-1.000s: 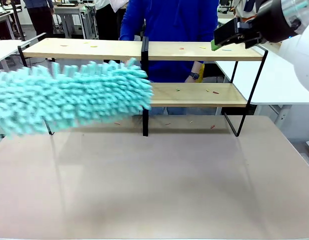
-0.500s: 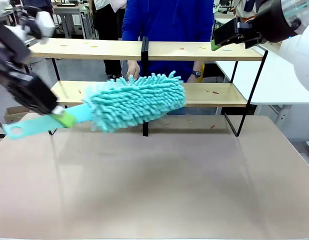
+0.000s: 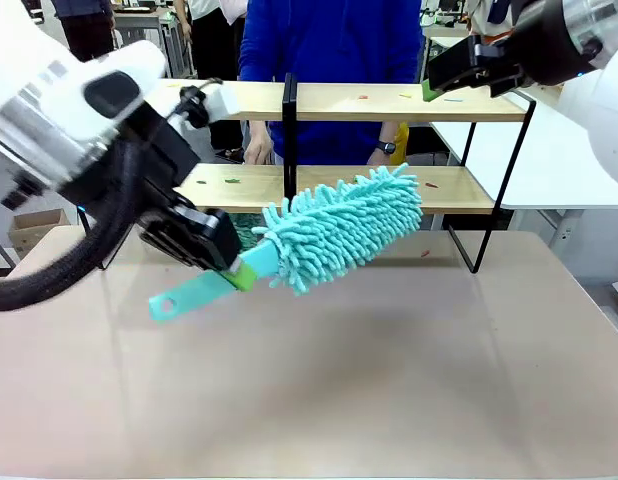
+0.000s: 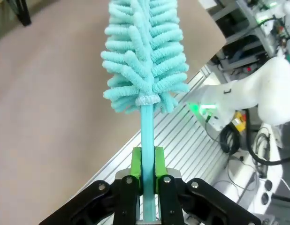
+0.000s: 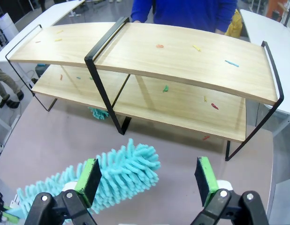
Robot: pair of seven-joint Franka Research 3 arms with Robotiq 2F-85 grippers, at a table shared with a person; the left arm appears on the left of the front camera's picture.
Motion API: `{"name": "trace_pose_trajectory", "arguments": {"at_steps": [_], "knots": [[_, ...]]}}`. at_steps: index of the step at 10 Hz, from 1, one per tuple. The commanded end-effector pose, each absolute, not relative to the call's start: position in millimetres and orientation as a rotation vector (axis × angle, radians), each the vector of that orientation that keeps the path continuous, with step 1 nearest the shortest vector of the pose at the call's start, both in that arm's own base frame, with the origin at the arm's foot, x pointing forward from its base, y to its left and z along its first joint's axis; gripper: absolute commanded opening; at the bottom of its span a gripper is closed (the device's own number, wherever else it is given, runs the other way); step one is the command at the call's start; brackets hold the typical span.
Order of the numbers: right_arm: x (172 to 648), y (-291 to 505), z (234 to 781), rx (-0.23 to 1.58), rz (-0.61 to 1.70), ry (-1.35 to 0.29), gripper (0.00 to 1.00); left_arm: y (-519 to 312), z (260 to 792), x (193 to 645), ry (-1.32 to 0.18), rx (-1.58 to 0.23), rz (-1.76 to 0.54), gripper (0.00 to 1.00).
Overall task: Clean the shelves.
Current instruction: Clean a randomly selected level of the Shelf with the Duster.
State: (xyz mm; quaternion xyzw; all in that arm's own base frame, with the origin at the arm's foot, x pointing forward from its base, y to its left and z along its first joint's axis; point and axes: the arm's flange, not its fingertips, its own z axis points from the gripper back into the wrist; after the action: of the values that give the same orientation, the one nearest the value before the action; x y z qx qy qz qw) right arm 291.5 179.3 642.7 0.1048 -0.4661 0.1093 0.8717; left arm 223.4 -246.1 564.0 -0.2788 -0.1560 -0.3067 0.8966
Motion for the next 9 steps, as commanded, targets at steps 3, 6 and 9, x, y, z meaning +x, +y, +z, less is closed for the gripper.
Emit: {"name": "trace_pose_trajectory", "arguments": {"at_steps": [3, 6, 9], "knots": [[292, 180, 643, 0.225, 0.224, -0.973, 1.0, -231, 570, 230, -0.323, -0.592, -0.628, 0.12], [292, 180, 643, 0.225, 0.224, -0.973, 1.0, -285, 561, 243, -0.425, -0.539, -0.461, 0.12], [292, 180, 643, 0.225, 0.224, -0.973, 1.0, -327, 559, 265, -0.437, -0.5, -0.357, 0.12]]}}
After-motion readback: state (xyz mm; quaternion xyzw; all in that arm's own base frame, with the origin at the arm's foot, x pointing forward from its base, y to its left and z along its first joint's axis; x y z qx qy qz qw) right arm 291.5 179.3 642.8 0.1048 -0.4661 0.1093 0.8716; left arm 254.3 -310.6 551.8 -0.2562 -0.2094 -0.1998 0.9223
